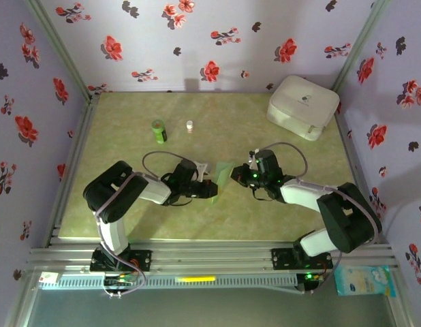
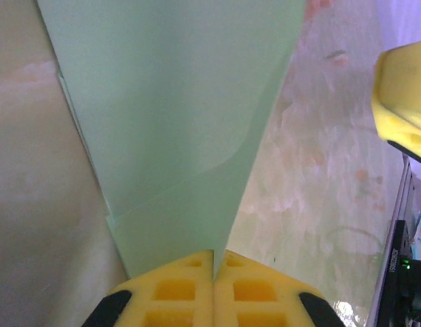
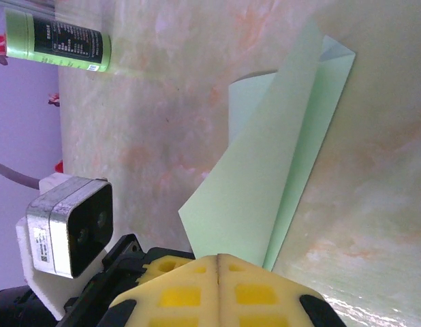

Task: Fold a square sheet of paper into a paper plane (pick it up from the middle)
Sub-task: Fold the wing for the fifth time at the center of the table.

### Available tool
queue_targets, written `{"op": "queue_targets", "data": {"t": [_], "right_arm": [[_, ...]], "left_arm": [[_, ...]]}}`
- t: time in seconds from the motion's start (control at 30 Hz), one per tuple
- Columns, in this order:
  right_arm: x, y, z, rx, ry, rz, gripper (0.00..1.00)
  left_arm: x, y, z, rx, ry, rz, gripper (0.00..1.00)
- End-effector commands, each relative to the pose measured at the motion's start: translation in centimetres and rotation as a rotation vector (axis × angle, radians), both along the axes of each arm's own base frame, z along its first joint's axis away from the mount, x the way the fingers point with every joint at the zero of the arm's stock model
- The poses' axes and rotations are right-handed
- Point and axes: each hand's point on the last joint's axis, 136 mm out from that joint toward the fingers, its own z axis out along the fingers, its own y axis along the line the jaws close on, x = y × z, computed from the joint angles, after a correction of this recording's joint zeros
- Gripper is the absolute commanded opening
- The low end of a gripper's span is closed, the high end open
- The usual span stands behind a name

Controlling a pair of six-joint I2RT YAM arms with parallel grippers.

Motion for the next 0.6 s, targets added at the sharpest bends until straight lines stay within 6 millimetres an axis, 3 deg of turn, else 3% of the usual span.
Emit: {"op": "queue_targets", "data": {"t": [0.0, 0.23, 0.57], "right_arm": [[0.1, 0.8, 0.2, -0.001, -0.014, 0.040, 0.04], [-0.4, 3.4, 0.2, 0.056, 0.023, 0.144, 0.04], [0.3, 4.1, -1.3, 0.047, 0.050, 0.164, 0.03]], "left_arm": [[-1.7, 2.9, -3.9, 0.141, 0.080, -0.007, 0.00], [-2.0, 2.9, -4.1, 0.123, 0.132, -0.028, 0.00], [-1.8, 2.7, -4.2, 0.109, 0.178, -0.025, 0.00]]}}
